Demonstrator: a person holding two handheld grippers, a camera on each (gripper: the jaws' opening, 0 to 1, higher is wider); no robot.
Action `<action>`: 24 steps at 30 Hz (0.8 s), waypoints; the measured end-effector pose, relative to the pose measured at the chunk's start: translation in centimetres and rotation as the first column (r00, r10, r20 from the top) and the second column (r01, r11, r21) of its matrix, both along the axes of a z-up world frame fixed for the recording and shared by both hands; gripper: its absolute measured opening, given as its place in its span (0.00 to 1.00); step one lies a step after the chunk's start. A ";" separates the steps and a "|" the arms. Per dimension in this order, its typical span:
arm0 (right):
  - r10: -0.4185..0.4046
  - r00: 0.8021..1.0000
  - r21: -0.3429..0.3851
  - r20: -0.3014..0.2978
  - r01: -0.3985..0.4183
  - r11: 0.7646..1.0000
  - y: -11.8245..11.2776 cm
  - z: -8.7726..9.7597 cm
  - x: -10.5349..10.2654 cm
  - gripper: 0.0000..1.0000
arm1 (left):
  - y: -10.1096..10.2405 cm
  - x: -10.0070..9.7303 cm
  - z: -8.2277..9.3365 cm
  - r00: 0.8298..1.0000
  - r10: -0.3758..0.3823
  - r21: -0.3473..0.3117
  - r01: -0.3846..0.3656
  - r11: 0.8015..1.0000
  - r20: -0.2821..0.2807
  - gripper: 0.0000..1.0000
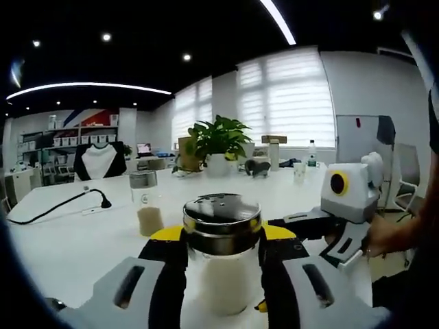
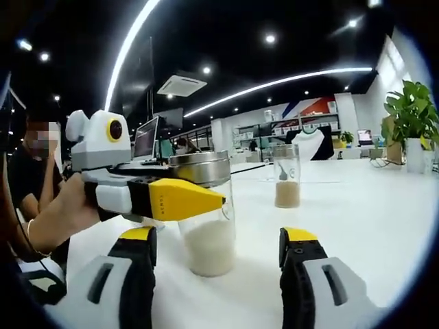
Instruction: Rotate the seasoning bottle until the label or dispensing opening points toward the visible target arrow and the bottle remains upright within the marked orientation range
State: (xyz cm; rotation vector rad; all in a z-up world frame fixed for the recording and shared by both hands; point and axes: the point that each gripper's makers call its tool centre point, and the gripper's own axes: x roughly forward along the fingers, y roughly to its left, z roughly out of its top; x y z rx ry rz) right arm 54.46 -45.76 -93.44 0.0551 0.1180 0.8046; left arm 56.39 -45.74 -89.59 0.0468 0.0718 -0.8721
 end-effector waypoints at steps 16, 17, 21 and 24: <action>0.164 0.986 0.069 -0.014 -0.163 0.984 1.3 0.2 -1.2 0.64 | 0.2 -2.6 2.4 0.987 -0.160 -0.054 0.161 0.986 0.017 0.42; 0.177 0.984 0.067 -0.007 -0.176 0.982 1.3 0.3 -1.3 0.64 | 0.2 -2.7 2.5 0.985 -0.169 -0.054 0.170 0.984 0.014 0.42; 0.233 0.972 0.066 0.034 -0.235 0.970 1.5 1.3 -1.9 0.59 | 0.1 -3.4 2.9 0.972 -0.234 -0.059 0.234 0.970 0.011 0.42; 0.277 0.960 0.079 0.042 -0.280 0.957 1.8 1.5 -2.4 0.54 | -0.2 -3.8 2.6 0.963 -0.270 -0.056 0.269 0.961 0.001 0.42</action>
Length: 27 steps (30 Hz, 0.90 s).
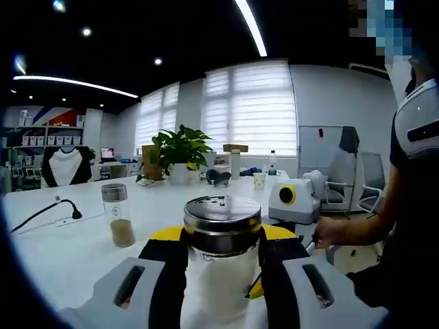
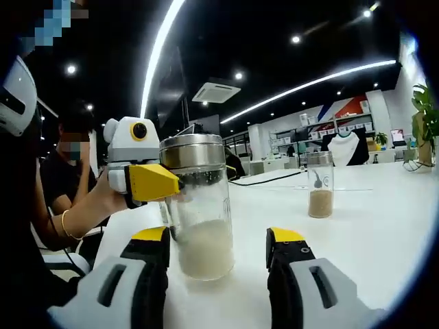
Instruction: Rotate the seasoning bottle until the label or dispensing opening points toward the visible target arrow and the bottle remains upright within the marked orientation range
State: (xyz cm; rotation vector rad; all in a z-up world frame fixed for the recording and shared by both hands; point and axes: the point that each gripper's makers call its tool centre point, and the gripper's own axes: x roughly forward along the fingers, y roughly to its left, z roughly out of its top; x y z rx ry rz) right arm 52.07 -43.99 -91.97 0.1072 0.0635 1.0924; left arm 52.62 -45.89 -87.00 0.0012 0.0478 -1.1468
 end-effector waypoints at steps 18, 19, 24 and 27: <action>0.176 0.984 -0.030 0.039 -0.175 0.984 2.5 -0.2 -3.1 0.36 | -0.9 -2.5 -0.2 0.991 -0.135 -0.005 0.135 0.991 -0.005 0.42; 0.174 0.984 -0.030 0.038 -0.173 0.984 2.5 -0.2 -3.1 0.36 | -0.8 -2.5 -0.3 0.991 -0.133 -0.002 0.133 0.991 -0.004 0.42; 0.123 0.991 -0.022 0.043 -0.122 0.992 2.8 -0.1 -2.4 0.36 | -0.6 -2.1 0.0 0.995 -0.102 -0.017 0.102 0.995 0.001 0.42; 0.063 0.997 -0.031 0.047 -0.061 0.998 2.5 -0.1 -1.6 0.36 | -0.4 -1.6 0.1 0.998 -0.064 -0.013 0.064 0.998 0.002 0.42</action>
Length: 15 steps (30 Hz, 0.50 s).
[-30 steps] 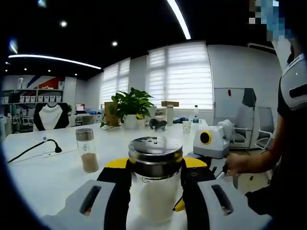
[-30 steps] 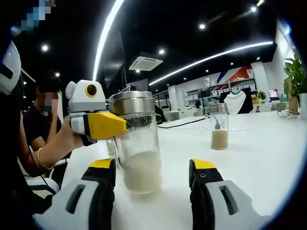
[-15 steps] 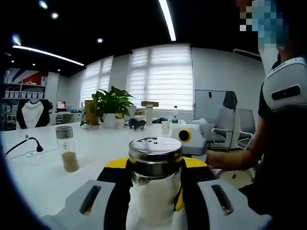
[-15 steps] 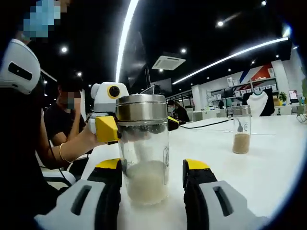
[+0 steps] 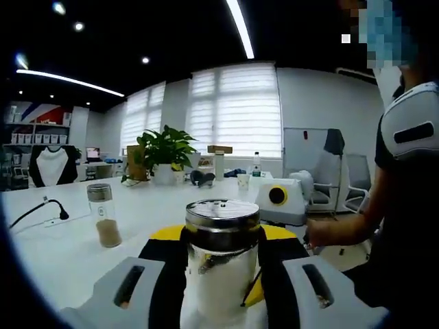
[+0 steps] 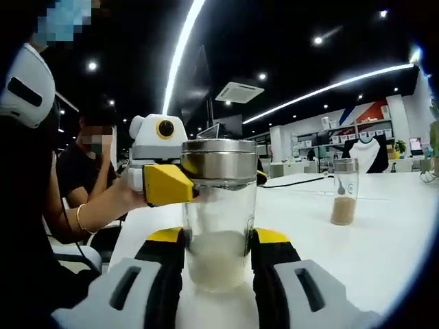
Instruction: Rotate the seasoning bottle until the label or dispensing opening points toward the visible target arrow and the bottle remains upright within the marked orientation range
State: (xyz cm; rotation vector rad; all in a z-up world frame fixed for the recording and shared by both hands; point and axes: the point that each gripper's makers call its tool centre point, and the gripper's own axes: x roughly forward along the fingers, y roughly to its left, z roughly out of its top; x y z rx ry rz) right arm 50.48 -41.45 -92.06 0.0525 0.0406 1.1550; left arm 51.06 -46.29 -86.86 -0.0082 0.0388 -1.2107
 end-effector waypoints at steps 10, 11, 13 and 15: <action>-0.195 0.981 -0.022 0.022 0.196 0.980 -0.4 0.1 1.5 0.36 | 0.6 1.7 0.4 0.983 0.184 -0.028 -0.185 0.982 -0.015 0.43; -0.208 0.978 -0.025 0.030 0.209 0.978 -0.5 0.2 1.7 0.36 | 0.7 1.9 0.5 0.979 0.205 -0.039 -0.205 0.978 -0.012 0.43; -0.236 0.971 -0.028 0.037 0.237 0.971 -0.5 0.4 2.0 0.36 | 1.0 2.2 0.7 0.968 0.251 -0.052 -0.251 0.966 -0.014 0.43; -0.260 0.964 -0.033 0.048 0.262 0.965 -0.6 0.5 2.2 0.36 | 1.2 2.3 0.8 0.958 0.287 -0.042 -0.287 0.957 0.003 0.43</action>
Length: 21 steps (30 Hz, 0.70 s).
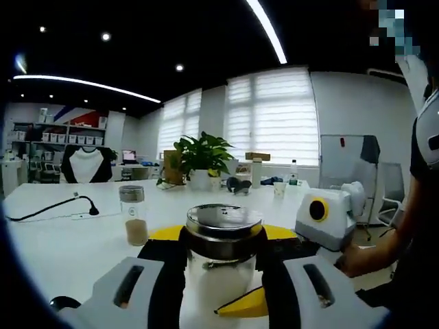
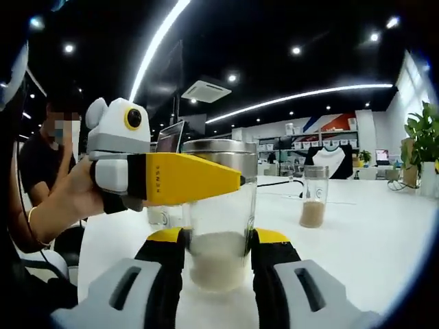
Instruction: Rotate the seasoning bottle until the label or dispensing opening points toward the visible target arrow and the bottle remains upright within the marked orientation range
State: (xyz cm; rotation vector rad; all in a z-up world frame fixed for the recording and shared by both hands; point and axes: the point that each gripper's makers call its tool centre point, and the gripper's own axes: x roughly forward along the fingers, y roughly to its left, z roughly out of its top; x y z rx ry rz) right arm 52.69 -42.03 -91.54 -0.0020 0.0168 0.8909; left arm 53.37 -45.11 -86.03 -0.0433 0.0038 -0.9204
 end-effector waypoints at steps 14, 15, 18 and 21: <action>-0.182 0.983 0.006 0.033 0.182 0.983 -0.6 -0.3 0.6 0.36 | 0.7 0.3 -0.4 0.962 0.269 0.099 -0.272 0.957 0.041 0.42; -0.189 0.982 0.005 0.031 0.188 0.982 -0.6 -0.4 0.6 0.36 | 0.6 0.4 -0.4 0.961 0.275 0.099 -0.278 0.956 0.041 0.42; -0.198 0.980 -0.010 0.035 0.198 0.980 -0.7 -0.6 0.7 0.36 | 0.6 0.5 -0.8 0.946 0.320 0.103 -0.323 0.941 0.044 0.42; -0.188 0.981 -0.004 0.040 0.188 0.982 -0.6 -0.3 0.5 0.36 | 1.0 0.4 -0.4 0.939 0.338 0.068 -0.343 0.937 0.064 0.42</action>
